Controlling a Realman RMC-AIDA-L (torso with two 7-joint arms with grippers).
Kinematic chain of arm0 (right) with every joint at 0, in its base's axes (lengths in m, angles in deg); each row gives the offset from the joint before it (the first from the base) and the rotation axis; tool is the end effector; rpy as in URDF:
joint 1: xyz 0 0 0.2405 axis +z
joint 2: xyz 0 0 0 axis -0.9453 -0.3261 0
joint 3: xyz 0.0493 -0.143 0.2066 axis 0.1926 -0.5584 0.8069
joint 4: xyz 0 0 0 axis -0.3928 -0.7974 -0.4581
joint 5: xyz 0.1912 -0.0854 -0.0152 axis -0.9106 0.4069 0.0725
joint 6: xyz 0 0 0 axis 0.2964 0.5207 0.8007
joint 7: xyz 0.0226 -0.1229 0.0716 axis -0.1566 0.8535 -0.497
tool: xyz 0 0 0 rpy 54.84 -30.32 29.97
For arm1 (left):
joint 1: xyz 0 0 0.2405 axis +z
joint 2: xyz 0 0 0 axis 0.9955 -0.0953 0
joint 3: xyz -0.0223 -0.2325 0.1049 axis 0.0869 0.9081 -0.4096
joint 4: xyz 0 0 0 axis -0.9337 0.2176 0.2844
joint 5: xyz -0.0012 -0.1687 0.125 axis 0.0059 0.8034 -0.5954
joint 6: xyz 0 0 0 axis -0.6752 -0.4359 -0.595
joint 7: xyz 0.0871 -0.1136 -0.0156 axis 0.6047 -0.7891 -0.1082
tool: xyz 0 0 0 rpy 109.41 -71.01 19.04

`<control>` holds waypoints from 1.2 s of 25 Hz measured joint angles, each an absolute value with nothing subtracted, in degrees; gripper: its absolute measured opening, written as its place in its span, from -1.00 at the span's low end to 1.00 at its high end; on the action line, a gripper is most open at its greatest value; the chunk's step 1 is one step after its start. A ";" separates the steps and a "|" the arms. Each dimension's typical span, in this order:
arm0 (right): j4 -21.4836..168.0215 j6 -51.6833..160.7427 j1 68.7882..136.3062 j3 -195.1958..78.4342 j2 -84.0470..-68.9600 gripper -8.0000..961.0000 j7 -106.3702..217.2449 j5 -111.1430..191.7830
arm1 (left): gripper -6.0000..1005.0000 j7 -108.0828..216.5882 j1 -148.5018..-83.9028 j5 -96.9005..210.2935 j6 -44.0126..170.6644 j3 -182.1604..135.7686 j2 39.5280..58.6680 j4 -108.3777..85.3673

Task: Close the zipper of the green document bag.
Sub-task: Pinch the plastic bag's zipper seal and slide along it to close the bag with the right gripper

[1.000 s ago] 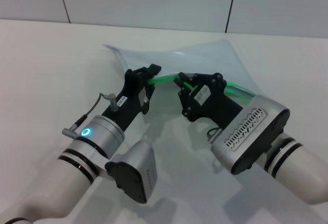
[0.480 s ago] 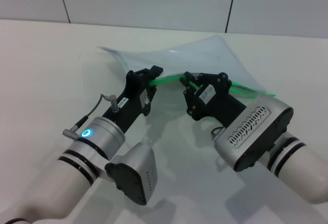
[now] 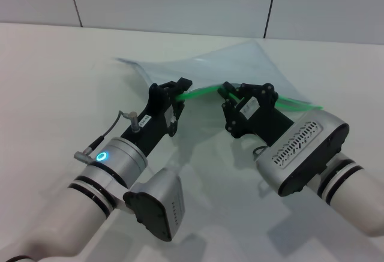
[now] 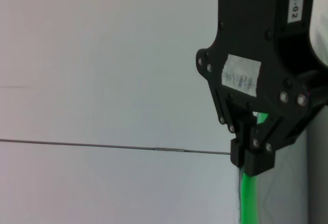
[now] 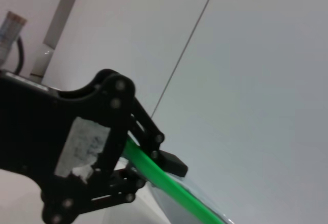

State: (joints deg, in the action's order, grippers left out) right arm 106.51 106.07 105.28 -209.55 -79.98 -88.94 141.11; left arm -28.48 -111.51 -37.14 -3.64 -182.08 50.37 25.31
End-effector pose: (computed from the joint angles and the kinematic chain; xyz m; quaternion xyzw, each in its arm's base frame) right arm 0.2033 0.3366 -0.1293 -0.8774 -0.0056 0.1681 0.4494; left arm -0.2251 0.3060 -0.1064 -0.7251 0.3793 0.0799 0.5692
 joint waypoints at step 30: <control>104.24 106.08 105.16 -208.52 -79.97 -0.83 -89.02 138.16 | -0.88 -28.48 -111.51 -37.78 -3.13 -182.08 50.37 25.31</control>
State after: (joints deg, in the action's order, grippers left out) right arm 104.24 106.08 105.16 -208.52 -79.97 -89.02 138.16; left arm -28.48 -111.51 -37.78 -3.13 -182.08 50.37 25.31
